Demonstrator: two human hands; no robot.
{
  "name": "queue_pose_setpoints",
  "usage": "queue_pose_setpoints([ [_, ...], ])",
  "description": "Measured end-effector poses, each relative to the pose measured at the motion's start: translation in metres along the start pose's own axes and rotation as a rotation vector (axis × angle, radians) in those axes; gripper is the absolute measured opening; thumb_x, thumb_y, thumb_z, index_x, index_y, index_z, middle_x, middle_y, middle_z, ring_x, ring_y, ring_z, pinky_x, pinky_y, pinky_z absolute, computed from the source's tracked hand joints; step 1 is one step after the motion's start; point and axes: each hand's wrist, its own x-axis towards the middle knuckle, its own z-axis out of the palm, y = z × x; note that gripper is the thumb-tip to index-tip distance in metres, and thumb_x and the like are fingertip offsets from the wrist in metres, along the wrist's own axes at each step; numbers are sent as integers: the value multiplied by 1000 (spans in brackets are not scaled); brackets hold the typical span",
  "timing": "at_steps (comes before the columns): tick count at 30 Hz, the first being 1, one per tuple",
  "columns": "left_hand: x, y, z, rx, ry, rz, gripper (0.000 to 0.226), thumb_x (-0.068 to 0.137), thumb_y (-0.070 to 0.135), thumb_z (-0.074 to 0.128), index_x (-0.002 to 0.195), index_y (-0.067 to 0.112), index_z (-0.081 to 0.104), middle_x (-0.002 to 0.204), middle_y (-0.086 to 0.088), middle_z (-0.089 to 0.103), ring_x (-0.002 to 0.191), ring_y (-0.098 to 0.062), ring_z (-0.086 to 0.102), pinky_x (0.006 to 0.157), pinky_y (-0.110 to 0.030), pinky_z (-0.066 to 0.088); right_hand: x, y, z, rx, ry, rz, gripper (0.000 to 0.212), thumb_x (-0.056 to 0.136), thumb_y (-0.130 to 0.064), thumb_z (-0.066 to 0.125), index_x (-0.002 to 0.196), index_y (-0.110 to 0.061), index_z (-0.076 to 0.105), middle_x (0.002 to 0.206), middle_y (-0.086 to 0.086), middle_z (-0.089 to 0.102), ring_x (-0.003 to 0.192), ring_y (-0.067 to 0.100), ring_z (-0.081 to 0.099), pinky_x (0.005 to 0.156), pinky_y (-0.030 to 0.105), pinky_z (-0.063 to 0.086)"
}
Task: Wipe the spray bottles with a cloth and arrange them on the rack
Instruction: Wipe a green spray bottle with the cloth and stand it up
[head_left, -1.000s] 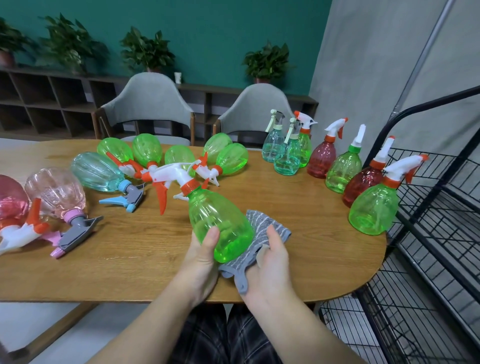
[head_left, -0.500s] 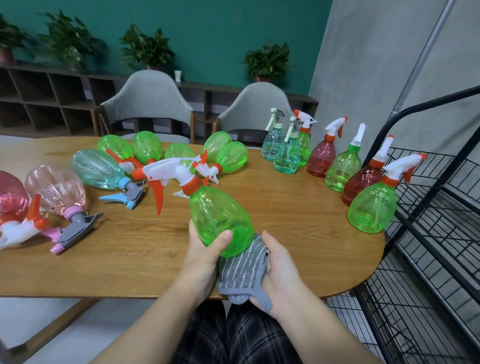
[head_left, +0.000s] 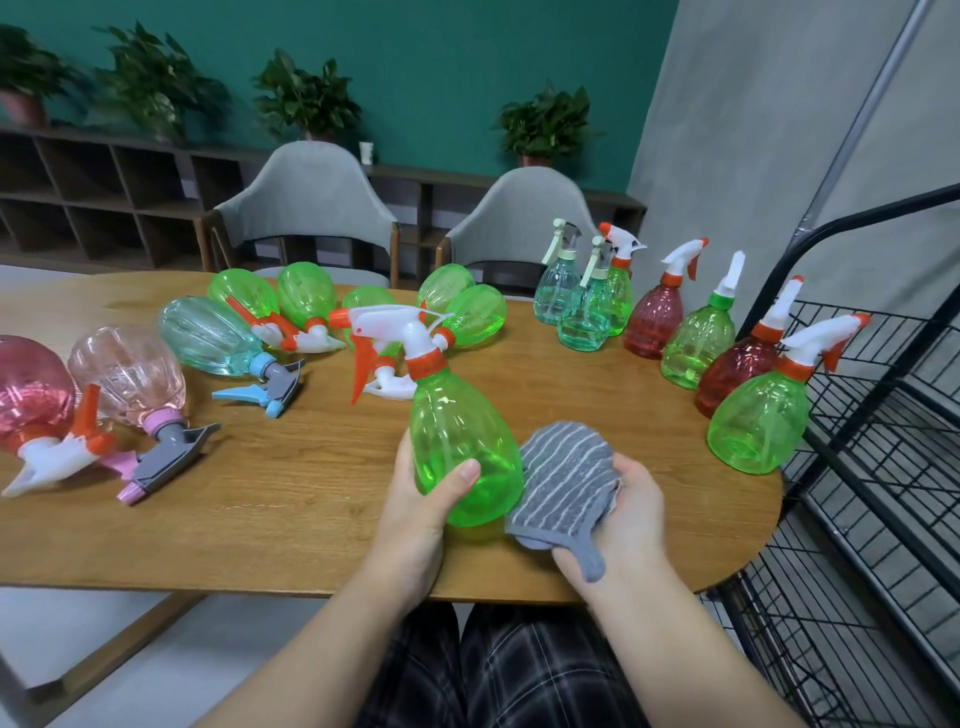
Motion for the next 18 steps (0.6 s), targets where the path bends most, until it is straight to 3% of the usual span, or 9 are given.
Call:
queue_pose_setpoints([
  [3, -1, 1, 0, 12, -22, -14, 80, 48, 35, 79, 123, 29, 54, 103, 6, 75, 96, -11, 70, 74, -21, 55, -8, 2, 14, -192, -82, -261, 31, 98, -33, 41, 98, -13, 65, 98, 8, 71, 90, 22, 66, 85, 38, 51],
  [5, -1, 2, 0, 32, -45, -27, 82, 49, 37, 80, 126, 26, 53, 107, 3, 74, 99, -13, 69, 76, -23, 55, -17, 5, 29, -366, -196, -418, 32, 98, -38, 44, 109, -15, 64, 111, 3, 69, 105, 16, 64, 99, 37, 46],
  [7, -1, 1, 0, 58, -68, -31, 89, 49, 39, 84, 131, 22, 51, 114, -1, 72, 103, -15, 67, 80, -24, 54, -27, 4, 46, -669, -289, -547, 30, 98, -48, 39, 100, -28, 61, 109, -9, 65, 105, 8, 61, 104, 29, 39],
  [9, -1, 2, 1, 94, -76, -29, 92, 47, 39, 85, 130, 18, 52, 110, 3, 72, 100, -10, 66, 80, -21, 53, -28, 6, 63, -1081, -356, -655, 55, 89, -65, 19, 88, -29, 60, 108, -1, 59, 109, 14, 55, 101, 25, 34],
  [10, -1, 3, 1, 117, -75, -26, 91, 45, 39, 85, 127, 16, 54, 105, 6, 73, 96, -6, 66, 78, -18, 52, -20, 10, 68, -1240, -367, -736, 77, 84, -74, 11, 101, -20, 64, 124, 12, 54, 122, 16, 46, 107, 25, 28],
  [11, -1, 3, 2, 147, -84, -18, 88, 43, 40, 86, 122, 16, 56, 100, 8, 74, 93, -4, 66, 76, -16, 51, -12, 15, 73, -1338, -369, -883, 91, 86, -76, 8, 130, -10, 52, 150, 14, 32, 139, 18, 28, 116, 27, 15],
  [12, -2, 3, 3, 181, -95, -12, 84, 42, 41, 86, 117, 16, 57, 97, 11, 75, 92, -2, 66, 75, -15, 51, -6, 19, 78, -1409, -386, -1040, 85, 91, -69, 11, 151, -9, 20, 160, 4, 0, 147, 14, -1, 120, 29, -2],
  [14, -3, 0, 4, 224, -107, -9, 81, 39, 40, 85, 111, 17, 56, 93, 15, 75, 89, 2, 67, 74, -13, 50, 7, 25, 83, -1589, -397, -1208, 71, 99, -53, 18, 149, -21, -21, 153, -8, -33, 139, 10, -34, 115, 32, -19],
  [18, -3, 0, 4, 250, -119, 34, 74, 41, 31, 76, 111, 16, 54, 89, 19, 75, 85, 7, 66, 73, -12, 50, 20, 32, 88, -2117, -192, -1342, 82, 97, -49, 35, 149, -20, -21, 159, 2, -22, 144, 25, -22, 116, 46, -15],
])
